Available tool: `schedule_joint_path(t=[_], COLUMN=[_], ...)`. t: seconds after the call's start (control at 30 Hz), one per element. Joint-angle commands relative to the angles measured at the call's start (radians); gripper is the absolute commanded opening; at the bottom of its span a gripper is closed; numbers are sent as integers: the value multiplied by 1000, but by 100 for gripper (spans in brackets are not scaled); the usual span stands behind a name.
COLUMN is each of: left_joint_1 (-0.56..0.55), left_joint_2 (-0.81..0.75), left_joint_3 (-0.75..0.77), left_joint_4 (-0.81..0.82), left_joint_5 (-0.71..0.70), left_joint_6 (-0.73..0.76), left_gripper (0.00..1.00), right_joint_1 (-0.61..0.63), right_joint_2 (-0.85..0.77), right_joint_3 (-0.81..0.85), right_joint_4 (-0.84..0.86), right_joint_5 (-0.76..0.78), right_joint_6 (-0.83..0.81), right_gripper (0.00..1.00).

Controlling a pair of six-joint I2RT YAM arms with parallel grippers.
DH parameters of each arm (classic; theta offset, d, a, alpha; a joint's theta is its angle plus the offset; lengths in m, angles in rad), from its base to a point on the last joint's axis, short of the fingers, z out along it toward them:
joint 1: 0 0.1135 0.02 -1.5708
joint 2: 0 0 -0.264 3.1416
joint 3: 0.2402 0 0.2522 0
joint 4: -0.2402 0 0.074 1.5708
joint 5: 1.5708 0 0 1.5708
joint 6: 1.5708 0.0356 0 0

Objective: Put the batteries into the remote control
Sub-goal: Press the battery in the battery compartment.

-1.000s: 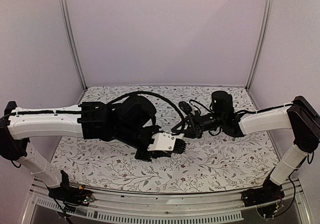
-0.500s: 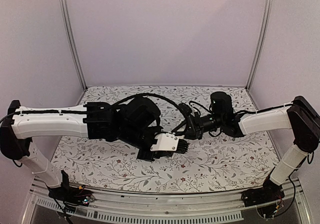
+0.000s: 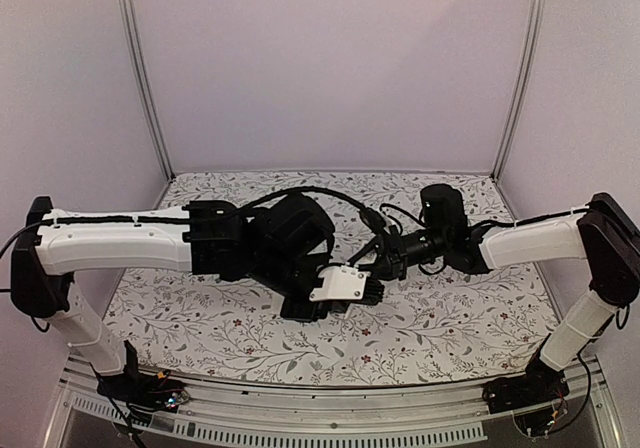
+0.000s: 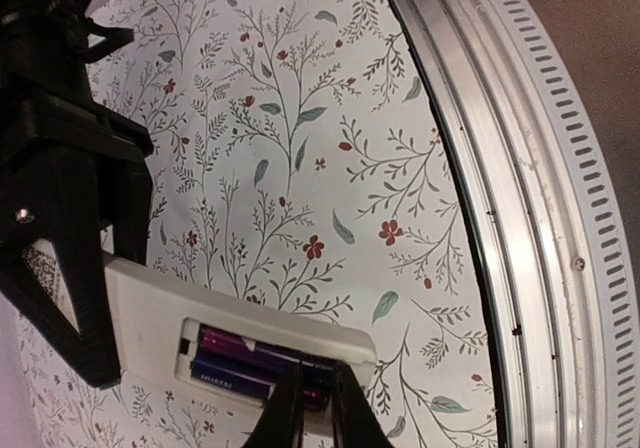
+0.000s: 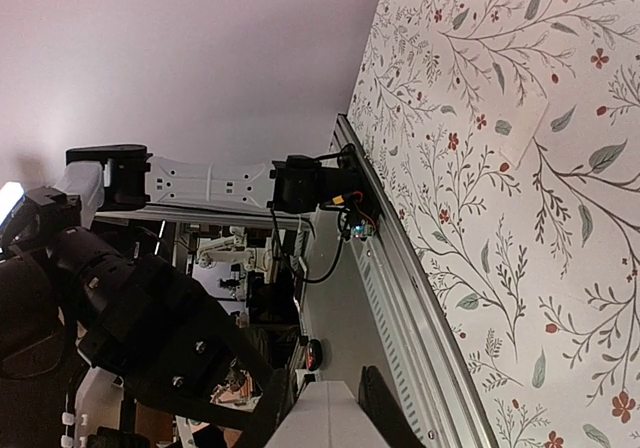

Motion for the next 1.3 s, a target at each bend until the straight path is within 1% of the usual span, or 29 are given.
schedule_joint_path(t=[0.0, 0.13, 0.27, 0.37, 0.43, 0.57, 0.67, 0.73, 0.77, 0.8, 0.83, 0.9, 1.0, 1.13, 1.27], left_joint_1=[8, 8, 8, 8, 8, 7, 13, 23, 29, 38, 45, 59, 72, 74, 73], left_joint_2=[71, 86, 102, 83, 39, -59, -139, -188, -212, -231, -250, -279, -297, -260, -208], left_joint_3=[7, 7, 17, 31, 31, 10, -36, -73, -92, -112, -130, -163, -202, -209, -194], left_joint_4=[-33, -30, -31, -16, 9, 89, 170, 211, 226, 236, 244, 246, 260, 270, 286], left_joint_5=[-53, -79, -153, -175, -167, -132, -140, -154, -161, -168, -174, -158, -97, 3, 44], left_joint_6=[-22, -21, -27, -51, -59, -96, -146, -202, -231, -272, -304, -372, -470, -561, -619], left_gripper=[10, 10, 10, 8, 9, 16, 25, 42, 48, 54, 57, 60, 60, 59, 58], right_joint_1=[28, 29, 28, 28, 28, 22, 18, 13, 12, 9, 8, 8, 8, 9, 8], right_joint_2=[-83, -95, -107, -105, -102, -100, -113, -122, -128, -138, -144, -162, -192, -217, -220], right_joint_3=[52, 54, 58, 49, 39, 41, 58, 69, 75, 82, 91, 107, 130, 148, 161], right_joint_4=[73, 73, 71, 63, 46, -39, -113, -161, -185, -223, -260, -329, -413, -444, -475], right_joint_5=[-37, -40, -41, -35, -26, 4, 24, 39, 47, 55, 66, 93, 131, 154, 158], right_joint_6=[48, 56, 56, 47, 32, -31, -93, -128, -153, -169, -193, -251, -335, -369, -377], right_gripper=[0, 0, 0, 0, 0, 0, 0, 0, 0, 0, 0, 0, 0, 0, 0])
